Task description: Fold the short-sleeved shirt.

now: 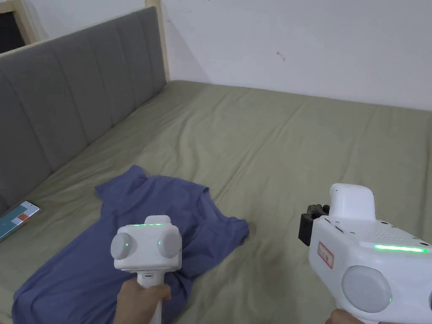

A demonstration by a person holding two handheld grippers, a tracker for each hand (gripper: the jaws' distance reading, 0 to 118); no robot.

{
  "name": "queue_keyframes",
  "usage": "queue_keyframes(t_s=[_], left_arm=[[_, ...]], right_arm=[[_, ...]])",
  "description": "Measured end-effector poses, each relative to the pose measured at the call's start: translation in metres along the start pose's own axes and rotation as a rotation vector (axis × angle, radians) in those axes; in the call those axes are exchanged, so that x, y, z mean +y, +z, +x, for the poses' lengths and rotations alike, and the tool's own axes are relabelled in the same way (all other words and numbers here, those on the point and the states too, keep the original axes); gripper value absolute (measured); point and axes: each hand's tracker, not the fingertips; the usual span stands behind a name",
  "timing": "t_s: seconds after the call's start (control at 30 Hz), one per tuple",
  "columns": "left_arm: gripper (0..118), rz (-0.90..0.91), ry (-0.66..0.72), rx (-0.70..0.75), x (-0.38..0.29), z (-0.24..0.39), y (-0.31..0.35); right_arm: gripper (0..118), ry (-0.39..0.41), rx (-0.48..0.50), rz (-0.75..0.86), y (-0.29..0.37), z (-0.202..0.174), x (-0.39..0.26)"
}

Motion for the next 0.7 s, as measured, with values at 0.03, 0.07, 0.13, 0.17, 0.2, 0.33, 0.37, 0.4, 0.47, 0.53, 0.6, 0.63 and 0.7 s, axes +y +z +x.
queue_keyframes(t_s=[0.03, 0.07, 0.13, 0.17, 0.2, 0.33, 0.37, 0.4, 0.47, 0.53, 0.6, 0.63, 0.7], left_arm=[[7, 0.01, 0.005, -0.049, 0.005, 0.0, 0.008], [7, 0.035, 0.015, -0.077, 0.011, 0.002, 0.015], [7, 0.08, 0.02, -0.114, 0.025, 0.013, 0.038], [7, 0.108, 0.013, -0.123, 0.03, 0.021, 0.049], [7, 0.126, 0.004, -0.15, 0.037, 0.033, 0.059], [7, 0.187, -0.108, -0.336, 0.053, 0.107, 0.107], [7, 0.211, -0.131, -0.349, 0.053, 0.128, 0.117], [7, 0.226, -0.171, -0.381, 0.05, 0.155, 0.127], [7, 0.221, -0.236, -0.516, 0.04, 0.206, 0.147], [7, 0.203, -0.301, -0.679, 0.023, 0.258, 0.168], [7, 0.186, -0.398, -0.783, -0.001, 0.308, 0.188], [7, 0.178, -0.459, -0.818, -0.017, 0.332, 0.197], [7, 0.146, -0.556, -0.878, -0.049, 0.369, 0.205]], right_arm=[[0, -0.011, -0.004, 0.002, 0.002, 0.005, 0.001], [0, -0.018, -0.009, 0.006, 0.005, 0.01, 0.001], [0, -0.032, -0.034, 0.019, 0.011, 0.021, 0.003], [0, -0.041, -0.044, 0.024, 0.015, 0.028, 0.005], [0, -0.055, -0.056, 0.035, 0.02, 0.036, 0.007], [0, -0.122, -0.139, 0.101, 0.049, 0.076, 0.018], [0, -0.136, -0.16, 0.114, 0.057, 0.086, 0.02], [0, -0.148, -0.185, 0.133, 0.068, 0.098, 0.022], [0, -0.166, -0.245, 0.166, 0.091, 0.121, 0.026], [0, -0.184, -0.311, 0.202, 0.116, 0.145, 0.028], [0, -0.212, -0.378, 0.232, 0.139, 0.168, 0.028], [0, -0.229, -0.408, 0.246, 0.152, 0.179, 0.028], [0, -0.257, -0.461, 0.269, 0.173, 0.199, 0.025]])
